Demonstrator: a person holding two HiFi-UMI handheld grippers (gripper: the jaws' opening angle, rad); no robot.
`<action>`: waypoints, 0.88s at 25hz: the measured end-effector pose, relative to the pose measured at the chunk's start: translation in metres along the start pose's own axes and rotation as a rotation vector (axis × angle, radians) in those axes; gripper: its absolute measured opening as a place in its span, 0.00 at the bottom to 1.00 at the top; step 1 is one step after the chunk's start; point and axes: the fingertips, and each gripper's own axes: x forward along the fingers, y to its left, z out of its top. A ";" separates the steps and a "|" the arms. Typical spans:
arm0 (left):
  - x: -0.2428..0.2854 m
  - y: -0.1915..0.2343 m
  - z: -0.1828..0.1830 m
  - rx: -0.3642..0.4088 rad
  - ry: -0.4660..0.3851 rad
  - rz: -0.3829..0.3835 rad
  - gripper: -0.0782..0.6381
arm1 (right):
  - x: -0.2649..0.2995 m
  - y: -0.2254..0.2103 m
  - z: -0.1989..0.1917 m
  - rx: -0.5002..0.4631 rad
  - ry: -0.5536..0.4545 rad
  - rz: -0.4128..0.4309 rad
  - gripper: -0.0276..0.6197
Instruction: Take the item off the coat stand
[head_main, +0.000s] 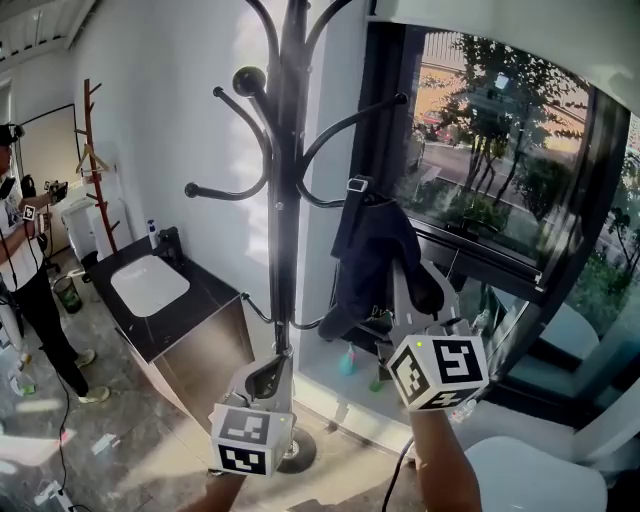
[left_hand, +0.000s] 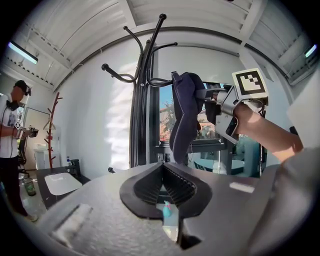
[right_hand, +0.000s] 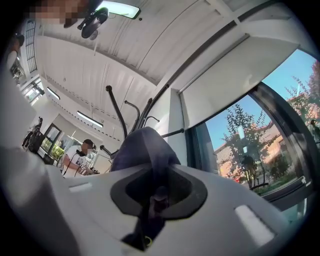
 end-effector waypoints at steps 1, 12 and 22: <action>0.000 -0.002 0.001 0.000 -0.002 -0.002 0.11 | -0.003 -0.002 0.003 -0.001 -0.003 -0.004 0.10; -0.013 -0.027 0.001 -0.005 -0.026 -0.006 0.11 | -0.063 -0.010 0.004 -0.004 0.001 -0.039 0.10; -0.046 -0.055 -0.004 0.002 -0.036 0.003 0.12 | -0.128 0.004 -0.034 -0.013 0.128 -0.056 0.10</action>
